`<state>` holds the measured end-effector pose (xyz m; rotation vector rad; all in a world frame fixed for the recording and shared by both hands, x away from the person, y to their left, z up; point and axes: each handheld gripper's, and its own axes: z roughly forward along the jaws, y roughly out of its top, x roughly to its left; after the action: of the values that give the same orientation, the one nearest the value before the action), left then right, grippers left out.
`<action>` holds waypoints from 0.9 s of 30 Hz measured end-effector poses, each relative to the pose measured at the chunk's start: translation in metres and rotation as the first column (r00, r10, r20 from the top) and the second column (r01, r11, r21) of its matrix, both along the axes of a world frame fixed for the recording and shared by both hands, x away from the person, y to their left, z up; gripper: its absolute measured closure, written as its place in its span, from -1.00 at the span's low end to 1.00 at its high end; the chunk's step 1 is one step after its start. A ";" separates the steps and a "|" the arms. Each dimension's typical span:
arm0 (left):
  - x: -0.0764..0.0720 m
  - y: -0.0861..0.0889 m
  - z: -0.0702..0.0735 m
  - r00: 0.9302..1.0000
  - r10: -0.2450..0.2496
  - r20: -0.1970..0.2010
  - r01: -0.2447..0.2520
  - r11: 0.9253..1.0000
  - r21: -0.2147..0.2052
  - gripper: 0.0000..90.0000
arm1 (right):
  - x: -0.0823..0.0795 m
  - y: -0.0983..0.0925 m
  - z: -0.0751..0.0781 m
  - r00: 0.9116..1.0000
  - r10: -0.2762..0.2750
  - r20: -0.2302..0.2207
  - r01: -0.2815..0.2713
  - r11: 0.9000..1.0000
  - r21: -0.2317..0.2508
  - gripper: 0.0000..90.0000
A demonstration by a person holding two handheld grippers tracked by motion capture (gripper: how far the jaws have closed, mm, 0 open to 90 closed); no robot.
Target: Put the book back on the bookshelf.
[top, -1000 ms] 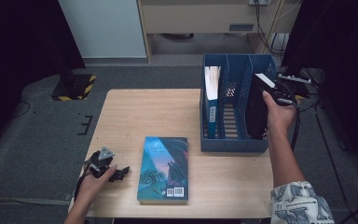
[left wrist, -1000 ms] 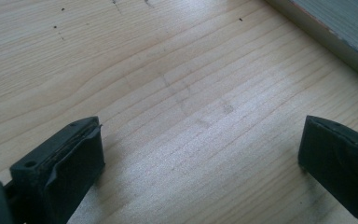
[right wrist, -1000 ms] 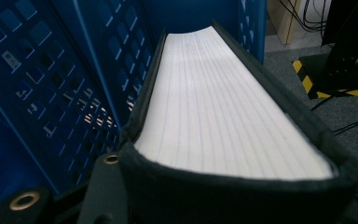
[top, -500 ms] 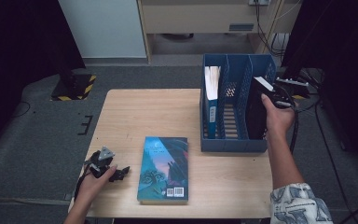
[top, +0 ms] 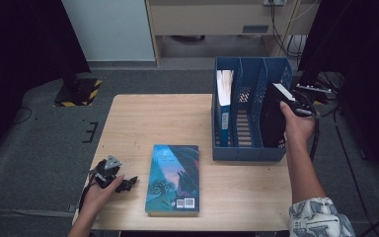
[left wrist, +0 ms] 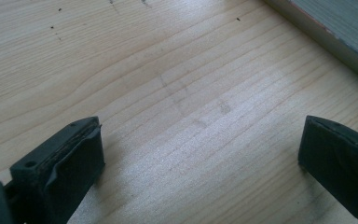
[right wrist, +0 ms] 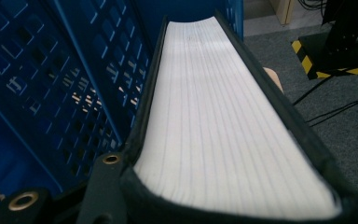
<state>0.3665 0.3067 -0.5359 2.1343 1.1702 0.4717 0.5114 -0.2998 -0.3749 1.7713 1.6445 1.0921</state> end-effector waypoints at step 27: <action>0.000 -0.001 0.000 1.000 -0.009 -0.004 0.009 1.000 0.003 -1.00 | -0.021 -0.005 0.002 0.997 0.057 -0.056 -0.057 0.998 0.000 0.11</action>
<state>0.3660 0.3054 -0.5355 2.1435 1.1620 0.4658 0.4908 -0.3053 -0.3731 1.7785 1.7384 1.0747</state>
